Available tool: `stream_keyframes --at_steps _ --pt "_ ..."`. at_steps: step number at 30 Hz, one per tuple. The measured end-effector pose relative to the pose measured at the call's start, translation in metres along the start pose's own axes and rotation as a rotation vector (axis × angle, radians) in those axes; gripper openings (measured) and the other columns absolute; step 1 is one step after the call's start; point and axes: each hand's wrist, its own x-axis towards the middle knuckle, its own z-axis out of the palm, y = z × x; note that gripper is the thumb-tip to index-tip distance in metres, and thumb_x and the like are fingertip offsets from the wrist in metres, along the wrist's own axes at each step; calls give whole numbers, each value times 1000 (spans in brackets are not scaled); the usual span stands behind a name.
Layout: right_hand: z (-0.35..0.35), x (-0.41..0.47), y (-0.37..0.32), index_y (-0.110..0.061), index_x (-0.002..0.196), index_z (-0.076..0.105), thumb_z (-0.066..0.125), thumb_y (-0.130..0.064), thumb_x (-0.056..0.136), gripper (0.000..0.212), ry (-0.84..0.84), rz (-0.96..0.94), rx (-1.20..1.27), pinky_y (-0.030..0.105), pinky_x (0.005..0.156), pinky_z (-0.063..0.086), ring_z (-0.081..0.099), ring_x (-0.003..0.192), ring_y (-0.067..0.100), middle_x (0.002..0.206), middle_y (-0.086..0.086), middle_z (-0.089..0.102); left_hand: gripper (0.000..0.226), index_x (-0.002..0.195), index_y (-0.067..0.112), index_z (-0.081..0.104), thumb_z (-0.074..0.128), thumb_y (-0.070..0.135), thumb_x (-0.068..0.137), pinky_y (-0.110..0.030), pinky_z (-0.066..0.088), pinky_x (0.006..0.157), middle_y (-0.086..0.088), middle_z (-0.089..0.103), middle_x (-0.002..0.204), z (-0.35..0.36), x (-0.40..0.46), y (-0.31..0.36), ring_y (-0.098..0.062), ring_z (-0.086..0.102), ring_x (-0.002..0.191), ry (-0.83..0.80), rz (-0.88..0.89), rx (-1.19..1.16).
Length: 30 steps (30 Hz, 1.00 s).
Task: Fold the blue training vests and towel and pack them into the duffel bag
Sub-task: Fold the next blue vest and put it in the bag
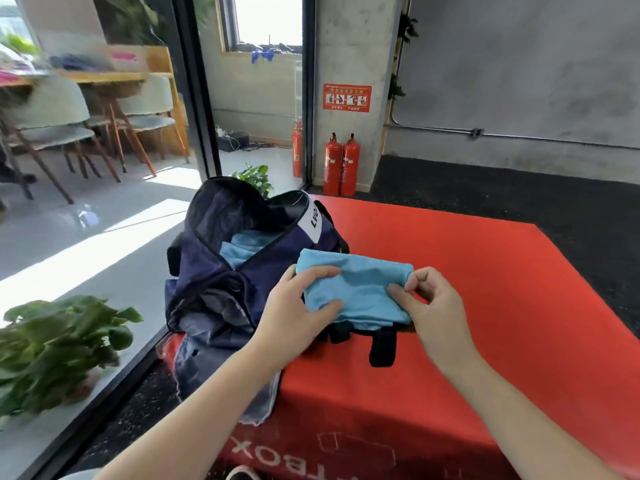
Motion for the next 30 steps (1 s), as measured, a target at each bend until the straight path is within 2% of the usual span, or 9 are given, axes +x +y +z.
stream_keyframes --at_steps 3,5,8,10,16,22,25,28,30 --pt "27 -3 -22 -15 86 72 73 -5 89 11 -104 1 83 22 68 51 60 80 8 85 -5 69 42 109 42 70 83 19 77 -7 42 82 15 59 109 -29 -8 -3 -3 59 104 137 -33 -24" --pt "46 -2 -36 -18 96 77 74 -5 89 15 -181 37 118 23 72 55 65 85 8 93 -7 74 40 108 41 71 85 20 77 -10 45 87 17 61 112 -48 -10 -6 -2 60 108 255 -28 -52" --pt "78 7 -59 -23 112 73 77 -6 86 32 -307 84 141 33 84 59 70 94 14 109 0 75 39 112 39 70 85 26 78 -15 46 93 18 62 114 -75 -8 -11 1 59 109 456 -17 -13" --pt "101 17 -72 -25 117 70 78 -5 85 39 -356 81 128 38 84 61 72 98 20 114 4 73 40 117 36 68 82 29 81 -5 39 90 14 60 115 -91 0 -13 6 55 107 558 8 90" --pt "164 64 -95 -32 122 67 81 -19 83 43 -342 -25 -26 41 92 58 70 101 18 119 -2 69 40 122 25 67 79 23 85 5 28 85 9 57 114 -123 40 -14 14 48 99 681 77 173" --pt "209 132 -67 -63 98 64 74 -60 54 46 -299 11 -195 45 90 58 70 98 11 112 -14 69 63 149 21 38 66 15 94 -16 33 99 -2 40 142 -131 90 -22 -9 43 122 543 -25 215" --pt "220 136 -77 -45 105 67 81 -43 61 47 -255 111 -223 41 91 57 69 95 13 108 -8 69 67 152 22 32 63 10 94 -21 32 105 -3 38 148 -131 110 -31 -16 41 133 461 -63 229" --pt "227 140 -76 -24 113 64 79 -11 81 38 -218 236 -222 29 75 54 63 89 16 102 -2 64 66 151 21 35 64 10 93 -26 32 110 -5 40 146 -131 127 -45 -19 42 134 381 -131 273" --pt "231 147 -65 -23 105 61 74 -1 82 34 -195 330 -252 39 79 59 63 93 24 105 6 64 61 148 19 40 64 10 92 -20 28 106 -8 42 143 -130 140 -53 -21 43 130 295 -175 323"
